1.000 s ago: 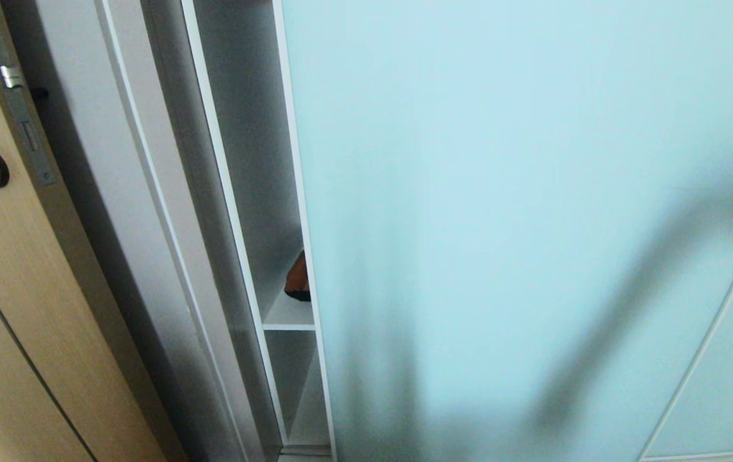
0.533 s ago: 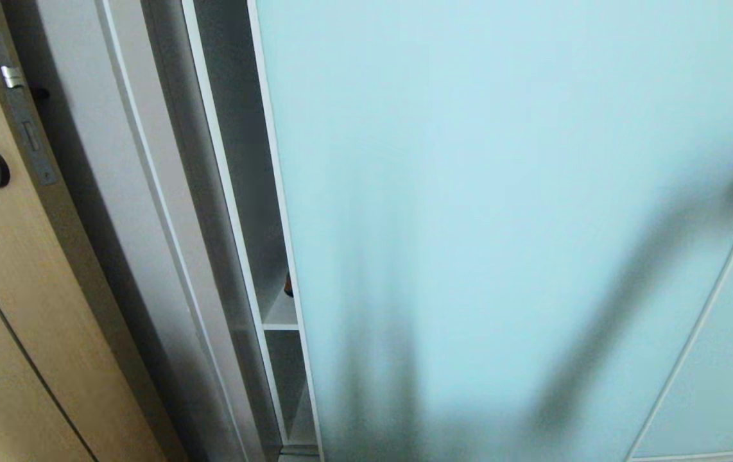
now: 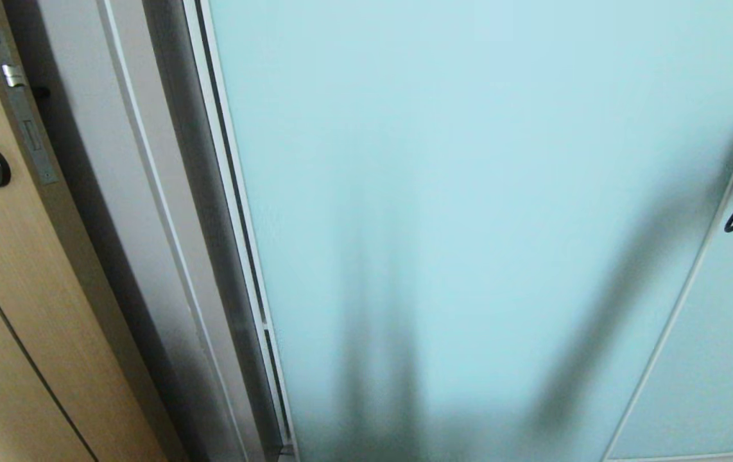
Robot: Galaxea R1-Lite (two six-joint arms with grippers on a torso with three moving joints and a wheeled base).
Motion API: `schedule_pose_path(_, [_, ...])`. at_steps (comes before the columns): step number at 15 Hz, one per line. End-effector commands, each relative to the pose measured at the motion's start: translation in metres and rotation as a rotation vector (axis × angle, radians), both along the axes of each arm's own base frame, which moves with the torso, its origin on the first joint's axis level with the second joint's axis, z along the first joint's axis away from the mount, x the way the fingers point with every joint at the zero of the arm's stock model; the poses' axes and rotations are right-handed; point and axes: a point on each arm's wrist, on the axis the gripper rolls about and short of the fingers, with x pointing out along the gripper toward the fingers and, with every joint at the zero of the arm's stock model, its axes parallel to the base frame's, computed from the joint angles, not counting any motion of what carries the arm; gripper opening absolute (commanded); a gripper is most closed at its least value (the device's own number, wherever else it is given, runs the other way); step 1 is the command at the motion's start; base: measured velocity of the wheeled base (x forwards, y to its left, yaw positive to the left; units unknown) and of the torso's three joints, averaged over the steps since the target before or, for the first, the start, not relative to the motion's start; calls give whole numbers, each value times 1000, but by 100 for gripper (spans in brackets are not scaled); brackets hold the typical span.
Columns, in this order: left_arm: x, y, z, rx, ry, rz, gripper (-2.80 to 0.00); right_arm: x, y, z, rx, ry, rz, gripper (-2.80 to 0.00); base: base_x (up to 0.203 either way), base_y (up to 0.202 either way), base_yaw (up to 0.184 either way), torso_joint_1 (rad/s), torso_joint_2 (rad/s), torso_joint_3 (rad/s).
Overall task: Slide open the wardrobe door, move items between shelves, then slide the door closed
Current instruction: Close the door
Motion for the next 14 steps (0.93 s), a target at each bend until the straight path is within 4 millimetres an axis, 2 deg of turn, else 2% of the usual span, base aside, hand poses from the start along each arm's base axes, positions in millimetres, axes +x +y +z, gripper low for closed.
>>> schedule_pose_path(1, [0, 0, 0, 0, 3, 1, -280, -1, 3, 3, -4, -6, 4, -280, 0, 0, 0, 0, 0, 0])
schedule_pose_path(6, [0, 0, 0, 0, 3, 1, -280, -3, 7, 2, 2, 3, 11, -280, 0, 0, 0, 0, 0, 0])
schedule_pose_path(9, [0, 0, 0, 0, 3, 1, -280, -8, 14, 1, -2, 8, 22, -280, 0, 0, 0, 0, 0, 0])
schedule_pose_path(14, [0, 0, 0, 0, 3, 1, -280, -5, 28, 1, 4, 10, 52, -280, 0, 0, 0, 0, 0, 0])
